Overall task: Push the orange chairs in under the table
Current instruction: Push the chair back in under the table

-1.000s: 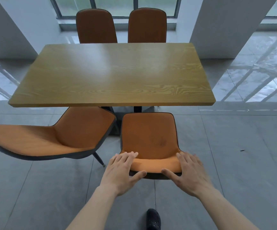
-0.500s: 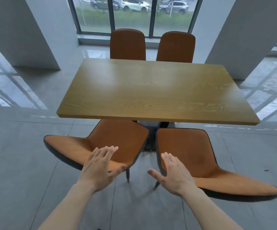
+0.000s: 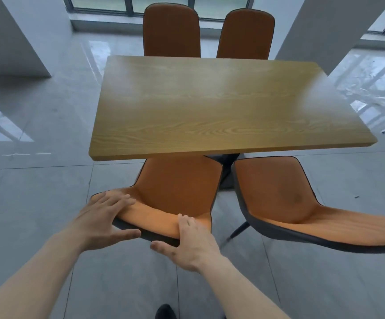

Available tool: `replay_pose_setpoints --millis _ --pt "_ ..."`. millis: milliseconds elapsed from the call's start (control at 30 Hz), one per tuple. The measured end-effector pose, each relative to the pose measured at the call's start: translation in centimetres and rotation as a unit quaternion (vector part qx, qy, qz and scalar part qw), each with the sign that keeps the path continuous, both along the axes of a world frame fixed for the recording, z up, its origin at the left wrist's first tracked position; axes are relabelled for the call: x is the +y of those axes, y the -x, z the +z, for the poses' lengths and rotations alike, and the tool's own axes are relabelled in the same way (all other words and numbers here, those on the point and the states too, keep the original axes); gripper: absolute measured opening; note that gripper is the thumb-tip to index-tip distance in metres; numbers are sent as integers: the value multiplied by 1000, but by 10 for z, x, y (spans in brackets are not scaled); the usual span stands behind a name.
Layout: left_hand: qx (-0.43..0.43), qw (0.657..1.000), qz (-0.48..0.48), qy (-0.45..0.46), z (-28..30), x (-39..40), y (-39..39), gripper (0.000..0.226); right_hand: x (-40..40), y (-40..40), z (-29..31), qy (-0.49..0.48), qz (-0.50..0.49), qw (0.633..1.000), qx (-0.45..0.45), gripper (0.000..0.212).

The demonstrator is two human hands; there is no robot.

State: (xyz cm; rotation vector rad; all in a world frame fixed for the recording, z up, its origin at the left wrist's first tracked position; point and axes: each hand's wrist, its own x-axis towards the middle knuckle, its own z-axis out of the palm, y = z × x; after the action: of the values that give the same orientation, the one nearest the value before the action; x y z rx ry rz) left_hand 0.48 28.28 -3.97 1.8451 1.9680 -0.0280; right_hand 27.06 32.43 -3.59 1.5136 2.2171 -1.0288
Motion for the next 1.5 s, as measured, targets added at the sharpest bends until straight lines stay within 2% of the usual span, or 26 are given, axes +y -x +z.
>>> replay_pose_setpoints --millis 67,200,400,500,667,800,900,1067,1200,1333,1500 --pt "9 1000 -1 8 -6 2 4 109 -3 6 -9 -3 -19 1000 -7 113" --pt "20 999 9 -36 -11 -4 2 103 -1 6 -14 -21 -6 1000 -7 96" --pt "15 996 49 -69 -14 -30 -32 99 8 -15 -1 40 61 997 -30 66" --pt "23 993 76 -91 -17 -46 -71 94 12 -47 5 65 70 995 -37 61" --pt "32 991 87 -98 -17 -64 -137 91 14 -110 6 80 59 995 -21 67" --pt "16 995 55 -79 -21 -72 -162 87 9 -149 6 34 45 998 23 65" --pt "-4 994 73 -81 -24 -74 -166 85 -8 -156 3 -44 44 997 38 83" --pt "8 993 92 -67 -28 -75 -166 93 -19 -153 -7 -103 71 992 22 109" --pt "11 993 106 -60 -25 -78 -170 95 -17 -152 -11 -117 89 989 12 106" --pt "4 989 117 -91 -24 -87 -182 91 -13 -162 -15 -112 126 986 -5 108" --pt "-2 994 83 -75 -23 -81 -177 94 -6 -160 -16 -110 141 984 -9 111"
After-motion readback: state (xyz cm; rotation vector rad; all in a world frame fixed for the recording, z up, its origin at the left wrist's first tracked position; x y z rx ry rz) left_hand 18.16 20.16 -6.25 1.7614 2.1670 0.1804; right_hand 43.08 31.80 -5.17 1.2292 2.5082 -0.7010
